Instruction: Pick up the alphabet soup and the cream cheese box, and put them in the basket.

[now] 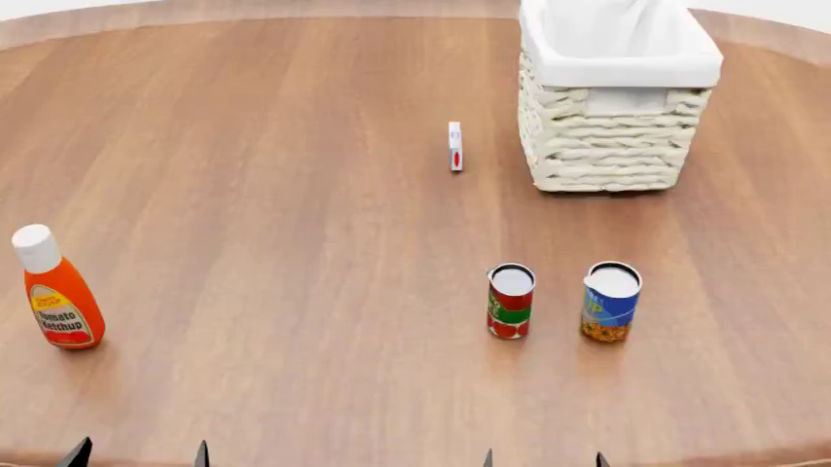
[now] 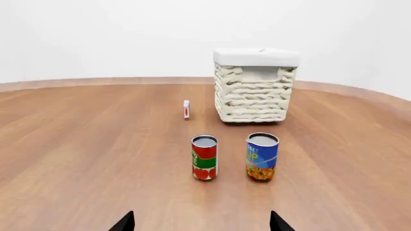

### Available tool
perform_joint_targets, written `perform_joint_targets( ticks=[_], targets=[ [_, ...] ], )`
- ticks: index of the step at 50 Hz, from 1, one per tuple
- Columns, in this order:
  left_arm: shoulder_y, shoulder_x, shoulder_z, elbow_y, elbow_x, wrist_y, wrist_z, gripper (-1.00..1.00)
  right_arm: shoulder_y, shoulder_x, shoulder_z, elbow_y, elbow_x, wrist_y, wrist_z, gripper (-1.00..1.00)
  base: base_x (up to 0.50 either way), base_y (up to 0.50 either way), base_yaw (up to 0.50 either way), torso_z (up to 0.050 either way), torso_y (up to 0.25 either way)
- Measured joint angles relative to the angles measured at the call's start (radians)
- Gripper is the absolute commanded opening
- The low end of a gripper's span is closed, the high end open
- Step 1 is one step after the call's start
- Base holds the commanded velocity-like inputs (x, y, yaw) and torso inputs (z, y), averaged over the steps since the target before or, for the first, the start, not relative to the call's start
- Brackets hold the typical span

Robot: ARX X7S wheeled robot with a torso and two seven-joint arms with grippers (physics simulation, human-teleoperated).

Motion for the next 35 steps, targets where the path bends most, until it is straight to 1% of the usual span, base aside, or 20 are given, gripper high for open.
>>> perform_joint_targets(
  ticks=[13, 19, 26, 35],
  targets=[
    [-0.004, -0.024, 0.030, 0.001, -0.025, -0.003, -0.027, 1.00, 0.009, 0.029, -0.035, 0.009, 0.031, -0.004, 0.039, 1.00, 0.00, 0.00, 0.00, 0.000, 0.000],
    [0.003, -0.038, 0.046, 0.029, -0.034, -0.003, -0.044, 1.00, 0.004, 0.045, -0.054, -0.020, 0.028, 0.004, 0.062, 1.00, 0.00, 0.00, 0.00, 0.000, 0.000],
    [0.023, -0.057, 0.052, 0.167, -0.058, -0.047, -0.064, 1.00, -0.014, 0.068, -0.075, -0.153, -0.001, 0.053, 0.091, 1.00, 0.00, 0.00, 0.00, 0.000, 0.000],
    [0.048, -0.086, 0.055, 0.415, -0.067, -0.109, -0.094, 1.00, -0.036, 0.100, -0.100, -0.429, -0.053, 0.168, 0.113, 1.00, 0.00, 0.00, 0.00, 0.000, 0.000]
  ],
)
